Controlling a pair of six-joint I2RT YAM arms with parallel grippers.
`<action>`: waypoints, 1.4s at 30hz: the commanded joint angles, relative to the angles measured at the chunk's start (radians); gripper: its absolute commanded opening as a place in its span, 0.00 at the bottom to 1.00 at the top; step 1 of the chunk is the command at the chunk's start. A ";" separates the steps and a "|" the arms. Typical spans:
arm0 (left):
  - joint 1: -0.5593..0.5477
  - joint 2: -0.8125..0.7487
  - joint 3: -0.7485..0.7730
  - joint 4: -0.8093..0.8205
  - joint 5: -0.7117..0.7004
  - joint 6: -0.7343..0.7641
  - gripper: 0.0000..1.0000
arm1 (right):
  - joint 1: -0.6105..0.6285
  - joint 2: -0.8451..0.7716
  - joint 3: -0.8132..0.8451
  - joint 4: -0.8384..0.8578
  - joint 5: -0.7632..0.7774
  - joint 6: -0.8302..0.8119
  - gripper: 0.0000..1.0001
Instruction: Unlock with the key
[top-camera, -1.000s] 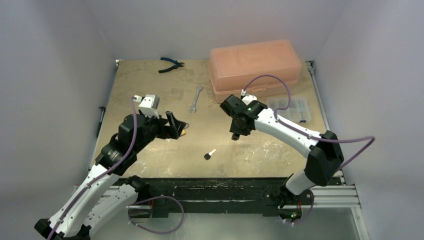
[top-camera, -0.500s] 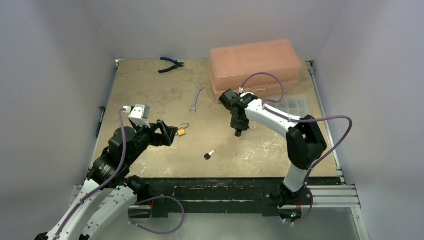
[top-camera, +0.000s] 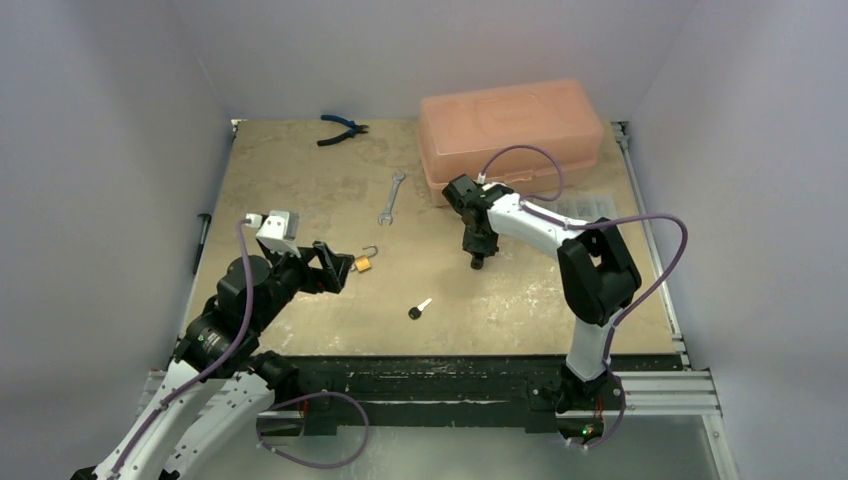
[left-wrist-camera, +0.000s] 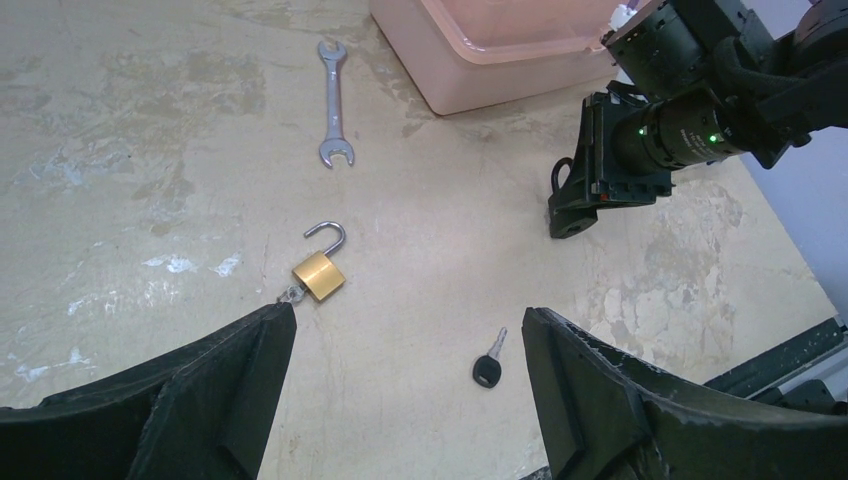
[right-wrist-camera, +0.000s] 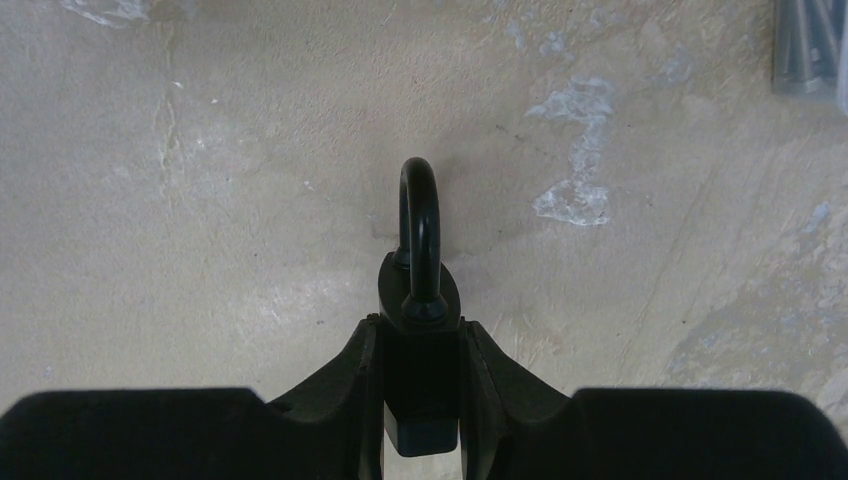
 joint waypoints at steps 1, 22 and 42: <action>0.000 -0.008 -0.001 0.026 -0.010 0.022 0.89 | -0.004 0.006 0.042 0.041 0.005 -0.021 0.00; 0.000 -0.019 -0.007 0.032 -0.004 0.028 0.89 | -0.010 0.014 0.046 0.050 -0.051 -0.046 0.57; 0.000 0.092 -0.032 0.085 0.111 0.056 0.85 | -0.009 -0.305 -0.056 0.129 -0.084 -0.186 0.86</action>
